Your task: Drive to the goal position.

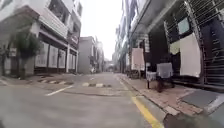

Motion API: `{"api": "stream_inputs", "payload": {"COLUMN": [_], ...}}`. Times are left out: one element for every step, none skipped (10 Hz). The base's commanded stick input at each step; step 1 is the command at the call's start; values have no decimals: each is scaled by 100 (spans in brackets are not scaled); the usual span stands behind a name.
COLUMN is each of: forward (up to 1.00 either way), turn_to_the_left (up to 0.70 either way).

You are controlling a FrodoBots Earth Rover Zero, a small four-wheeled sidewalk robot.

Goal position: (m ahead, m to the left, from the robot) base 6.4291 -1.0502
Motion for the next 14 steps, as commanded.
{"api": "stream_inputs", "payload": {"forward": [49,49,49,49,49,49,49,49,49,49,49,49,49,49], "turn_to_the_left": [0,0,0,0,0,0,0,0,0,0,0,0,0,-23]}}
